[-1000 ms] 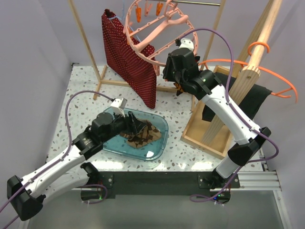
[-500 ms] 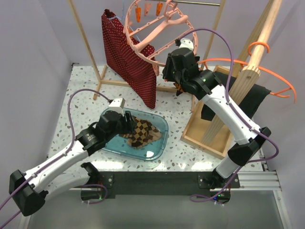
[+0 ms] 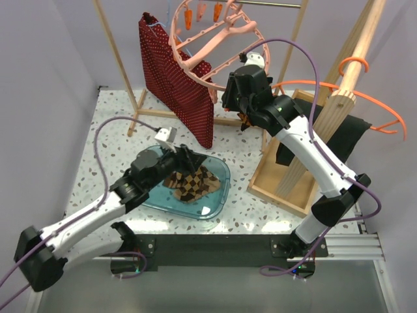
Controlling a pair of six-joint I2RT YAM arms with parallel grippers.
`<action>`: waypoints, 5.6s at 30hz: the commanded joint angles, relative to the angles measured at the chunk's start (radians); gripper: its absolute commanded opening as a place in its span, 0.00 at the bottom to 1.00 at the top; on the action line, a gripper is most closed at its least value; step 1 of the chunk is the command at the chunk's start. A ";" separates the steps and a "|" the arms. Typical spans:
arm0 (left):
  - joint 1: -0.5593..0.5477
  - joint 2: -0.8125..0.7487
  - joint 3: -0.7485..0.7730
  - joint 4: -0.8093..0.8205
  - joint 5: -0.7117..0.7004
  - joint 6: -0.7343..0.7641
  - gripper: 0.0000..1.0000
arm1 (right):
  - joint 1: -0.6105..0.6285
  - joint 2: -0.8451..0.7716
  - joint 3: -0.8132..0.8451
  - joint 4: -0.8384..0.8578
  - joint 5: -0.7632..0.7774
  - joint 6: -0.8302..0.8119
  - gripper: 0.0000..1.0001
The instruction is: Remove the socks clipped to the hanger
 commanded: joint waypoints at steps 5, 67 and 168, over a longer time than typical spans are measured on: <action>0.000 0.418 0.085 0.576 0.179 0.007 0.69 | -0.001 -0.017 0.040 -0.014 -0.042 -0.005 0.00; -0.003 1.177 0.577 0.907 -0.073 0.124 0.59 | 0.000 -0.078 -0.030 0.026 -0.087 -0.006 0.00; -0.021 0.592 0.279 0.612 0.453 -0.186 0.00 | -0.014 -0.012 0.084 -0.093 0.232 0.032 0.48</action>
